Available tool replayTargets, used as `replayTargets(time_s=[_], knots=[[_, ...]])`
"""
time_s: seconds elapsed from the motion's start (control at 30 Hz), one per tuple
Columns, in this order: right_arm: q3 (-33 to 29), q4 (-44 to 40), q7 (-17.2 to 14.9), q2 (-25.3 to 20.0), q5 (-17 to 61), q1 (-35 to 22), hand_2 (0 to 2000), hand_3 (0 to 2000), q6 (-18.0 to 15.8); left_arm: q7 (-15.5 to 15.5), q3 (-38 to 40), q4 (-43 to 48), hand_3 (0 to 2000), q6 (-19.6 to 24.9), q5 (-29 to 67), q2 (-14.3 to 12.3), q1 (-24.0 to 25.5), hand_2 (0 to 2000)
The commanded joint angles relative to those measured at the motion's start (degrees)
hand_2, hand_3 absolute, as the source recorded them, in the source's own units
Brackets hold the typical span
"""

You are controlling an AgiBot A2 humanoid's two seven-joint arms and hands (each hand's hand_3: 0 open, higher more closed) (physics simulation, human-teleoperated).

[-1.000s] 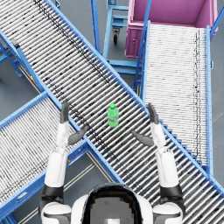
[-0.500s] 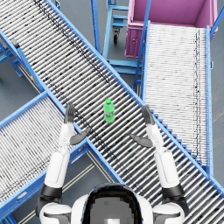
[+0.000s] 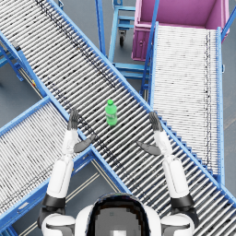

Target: Pick up the oil and place it on the left assembly line, put the cola on the right, and keep Sprite still

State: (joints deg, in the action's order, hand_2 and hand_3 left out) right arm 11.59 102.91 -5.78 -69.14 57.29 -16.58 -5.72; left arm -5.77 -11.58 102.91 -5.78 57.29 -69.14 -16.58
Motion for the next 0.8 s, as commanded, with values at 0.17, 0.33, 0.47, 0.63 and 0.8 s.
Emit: replayTargets(time_s=[0.17, 0.33, 0.47, 0.63, 0.8], knots=[[0.0, 0.0, 0.0, 0.0, 0.0, 0.0, 0, 0, 0.0, 0.0, 0.0, 0.0, 0, 0.0, 0.0, 0.0, 0.0, 0], [0.0, 0.0, 0.0, 0.0, 0.0, 0.0, 0, 0, 0.0, 0.0, 0.0, 0.0, 0, 0.0, 0.0, 0.0, 0.0, 0], [0.0, 0.0, 0.0, 0.0, 0.0, 0.0, 0, 0, 0.0, 0.0, 0.0, 0.0, 0, 0.0, 0.0, 0.0, 0.0, 0], [0.0, 0.0, 0.0, 0.0, 0.0, 0.0, 0, 0, 0.0, 0.0, 0.0, 0.0, 0, 0.0, 0.0, 0.0, 0.0, 0], [0.0, 0.0, 0.0, 0.0, 0.0, 0.0, 0, 0, 0.0, 0.0, 0.0, 0.0, 0, 0.0, 0.0, 0.0, 0.0, 0]])
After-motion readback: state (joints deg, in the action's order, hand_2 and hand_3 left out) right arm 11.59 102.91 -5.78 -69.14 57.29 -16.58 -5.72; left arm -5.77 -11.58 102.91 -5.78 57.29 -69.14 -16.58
